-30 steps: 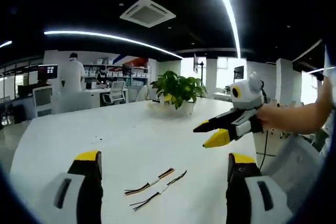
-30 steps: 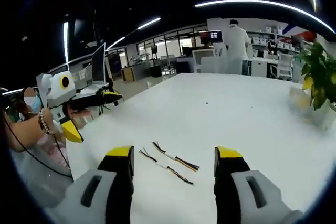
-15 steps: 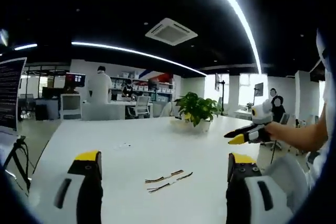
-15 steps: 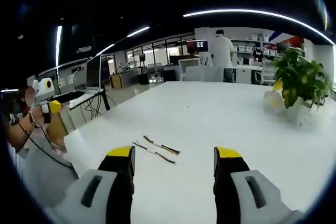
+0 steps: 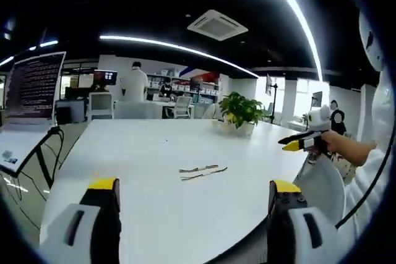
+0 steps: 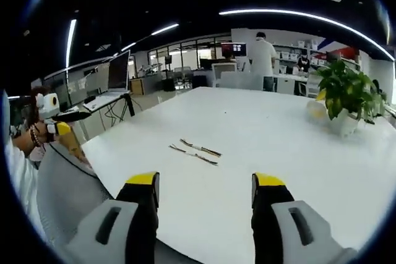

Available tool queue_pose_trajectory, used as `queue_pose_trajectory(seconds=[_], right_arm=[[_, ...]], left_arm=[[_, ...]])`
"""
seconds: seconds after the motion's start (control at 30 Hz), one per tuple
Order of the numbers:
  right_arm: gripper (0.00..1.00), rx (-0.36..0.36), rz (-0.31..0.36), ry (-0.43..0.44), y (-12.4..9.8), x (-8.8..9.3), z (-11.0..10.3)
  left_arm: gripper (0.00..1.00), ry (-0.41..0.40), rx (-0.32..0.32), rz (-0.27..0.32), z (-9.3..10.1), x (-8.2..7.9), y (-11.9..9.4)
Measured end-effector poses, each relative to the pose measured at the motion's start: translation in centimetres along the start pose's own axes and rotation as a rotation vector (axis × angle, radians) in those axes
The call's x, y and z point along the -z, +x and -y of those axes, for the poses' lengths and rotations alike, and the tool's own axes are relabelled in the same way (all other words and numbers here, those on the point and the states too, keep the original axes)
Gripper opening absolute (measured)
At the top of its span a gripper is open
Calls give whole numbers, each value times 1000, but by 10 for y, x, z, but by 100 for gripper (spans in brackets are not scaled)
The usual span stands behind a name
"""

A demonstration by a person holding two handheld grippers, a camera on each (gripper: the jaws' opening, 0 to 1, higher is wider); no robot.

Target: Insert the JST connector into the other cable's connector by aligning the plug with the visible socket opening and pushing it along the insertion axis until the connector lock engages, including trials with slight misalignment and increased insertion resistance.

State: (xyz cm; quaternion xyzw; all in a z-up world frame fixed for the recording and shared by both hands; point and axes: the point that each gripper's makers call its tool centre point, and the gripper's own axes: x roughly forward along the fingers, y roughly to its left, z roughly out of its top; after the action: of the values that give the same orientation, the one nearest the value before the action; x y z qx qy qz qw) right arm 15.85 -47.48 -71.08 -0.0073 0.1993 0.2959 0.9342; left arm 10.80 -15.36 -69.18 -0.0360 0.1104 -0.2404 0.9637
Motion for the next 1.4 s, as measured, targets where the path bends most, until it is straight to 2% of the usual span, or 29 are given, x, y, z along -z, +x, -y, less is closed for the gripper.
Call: queue_pose_trajectory(seconds=[0.1,0.2,0.37,0.47,0.5,0.67,0.73,0.83,0.97,1.0,1.1,1.17,1.2,1.3,1.4], right_arm=[[58,-5,-15,12,-3,10,-7],[58,4,-30,19,-5,18,-7],[56,2,-49,43,-2,32,-13],[56,2,-74,21,4,41,-22],[56,1,-81,16,5,43,-24],[58,37,-119,-19,11,54,-18],[57,45,-132,-27,13,57,-16],[56,62,-140,-13,13,59,-12],[56,75,-146,9,14,62,-8],[56,76,-149,12,14,62,-7],[56,76,-145,30,15,63,-6],[56,78,-149,47,16,64,-5],[56,82,-150,47,15,64,-5],[54,84,-158,41,16,65,-5],[54,83,-169,41,16,67,-5]], left_arm=[[99,-22,11,-9,6,7,-2],[99,-82,27,0,12,8,-1],[99,-63,22,-6,14,12,3],[98,-88,34,-7,17,17,6],[98,-130,37,12,18,14,6],[98,-169,24,20,14,14,11],[97,-165,29,11,17,15,15],[98,-86,21,-36,20,23,24],[97,-77,57,-77,35,36,37],[96,-41,52,-117,33,42,37],[94,-60,19,-81,21,38,37],[94,-134,0,-88,15,41,39],[92,-144,-6,-90,12,42,40],[85,-122,-30,-103,7,45,41],[82,-112,-27,-106,7,46,41]])
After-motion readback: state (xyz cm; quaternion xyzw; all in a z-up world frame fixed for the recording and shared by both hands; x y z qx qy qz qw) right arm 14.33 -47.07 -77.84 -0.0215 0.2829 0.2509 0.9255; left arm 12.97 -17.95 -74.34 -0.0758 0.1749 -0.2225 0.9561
